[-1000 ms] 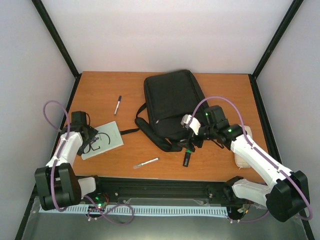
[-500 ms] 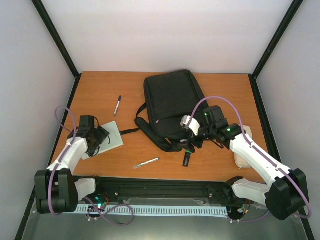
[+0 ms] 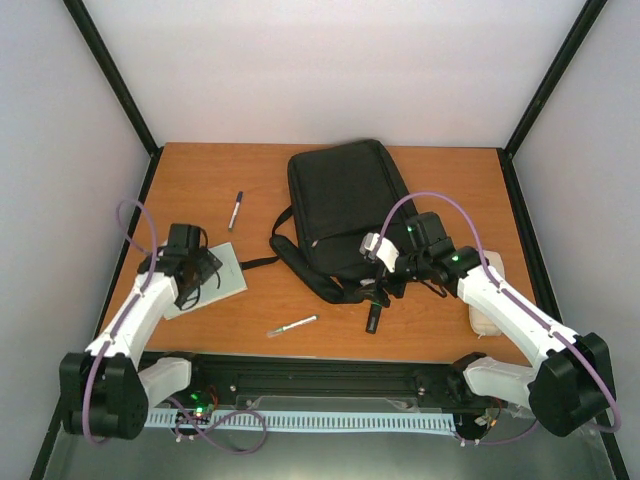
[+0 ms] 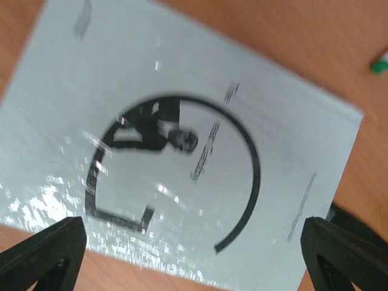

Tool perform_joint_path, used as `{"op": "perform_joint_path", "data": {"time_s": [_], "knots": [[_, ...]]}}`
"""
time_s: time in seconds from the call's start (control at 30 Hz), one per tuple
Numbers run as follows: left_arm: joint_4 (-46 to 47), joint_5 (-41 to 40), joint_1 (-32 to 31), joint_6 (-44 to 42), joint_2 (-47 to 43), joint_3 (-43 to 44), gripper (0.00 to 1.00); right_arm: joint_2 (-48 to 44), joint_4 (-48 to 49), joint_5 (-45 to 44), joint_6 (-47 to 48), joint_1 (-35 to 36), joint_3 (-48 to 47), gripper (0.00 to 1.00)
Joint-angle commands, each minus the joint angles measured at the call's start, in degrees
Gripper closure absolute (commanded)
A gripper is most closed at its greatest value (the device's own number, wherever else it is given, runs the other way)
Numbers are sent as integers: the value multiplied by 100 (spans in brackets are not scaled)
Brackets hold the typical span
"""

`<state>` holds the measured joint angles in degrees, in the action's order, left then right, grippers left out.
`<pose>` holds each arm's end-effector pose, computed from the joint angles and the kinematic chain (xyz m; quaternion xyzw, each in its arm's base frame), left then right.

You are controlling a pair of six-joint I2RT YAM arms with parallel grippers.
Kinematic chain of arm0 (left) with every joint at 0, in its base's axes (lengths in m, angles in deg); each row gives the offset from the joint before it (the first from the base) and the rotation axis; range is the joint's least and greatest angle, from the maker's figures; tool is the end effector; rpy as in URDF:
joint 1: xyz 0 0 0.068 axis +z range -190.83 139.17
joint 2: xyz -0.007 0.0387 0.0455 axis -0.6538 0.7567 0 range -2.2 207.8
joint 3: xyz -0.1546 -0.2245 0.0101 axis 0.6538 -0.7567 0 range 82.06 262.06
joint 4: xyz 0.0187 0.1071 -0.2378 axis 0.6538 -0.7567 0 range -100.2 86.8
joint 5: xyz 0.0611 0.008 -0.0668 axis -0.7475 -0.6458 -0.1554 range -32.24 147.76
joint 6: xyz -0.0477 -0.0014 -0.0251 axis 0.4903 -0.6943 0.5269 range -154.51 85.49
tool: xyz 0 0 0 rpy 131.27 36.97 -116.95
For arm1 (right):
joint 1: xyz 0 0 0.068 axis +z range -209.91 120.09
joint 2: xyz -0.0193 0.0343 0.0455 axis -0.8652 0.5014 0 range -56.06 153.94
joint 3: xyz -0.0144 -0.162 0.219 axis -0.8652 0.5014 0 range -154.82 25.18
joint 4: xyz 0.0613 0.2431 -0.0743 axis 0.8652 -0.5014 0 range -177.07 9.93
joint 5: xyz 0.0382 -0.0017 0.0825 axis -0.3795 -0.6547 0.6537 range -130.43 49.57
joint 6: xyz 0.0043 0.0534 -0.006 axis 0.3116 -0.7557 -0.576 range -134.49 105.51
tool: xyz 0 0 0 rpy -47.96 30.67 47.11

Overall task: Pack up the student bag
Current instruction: Adjust the book at the center of the board.

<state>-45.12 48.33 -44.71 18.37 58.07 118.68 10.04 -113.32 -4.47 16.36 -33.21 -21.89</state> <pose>0.1827 -0.0066 0.1999 -0.4197 0.8792 -0.0296 0.2237 0.1935 0.1208 0.2503 -0.5207 0.7409 0.2808 0.3177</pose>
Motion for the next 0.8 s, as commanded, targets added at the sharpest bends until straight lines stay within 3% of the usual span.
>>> {"op": "perform_joint_path", "data": {"time_s": [0.0,0.33,0.43,0.77], "knots": [[-488,-1032,185,-416,651,845,0,47,-62,165,96,-24,-86,0],[216,-1141,1295,-807,1215,522,0,18,-135,156,219,-24,-83,0],[400,-1097,1351,-911,1421,433,0,80,-178,201,245,-24,-113,0],[1368,103,1363,-403,1504,-282,0,134,-241,249,288,-24,-125,1]]}}
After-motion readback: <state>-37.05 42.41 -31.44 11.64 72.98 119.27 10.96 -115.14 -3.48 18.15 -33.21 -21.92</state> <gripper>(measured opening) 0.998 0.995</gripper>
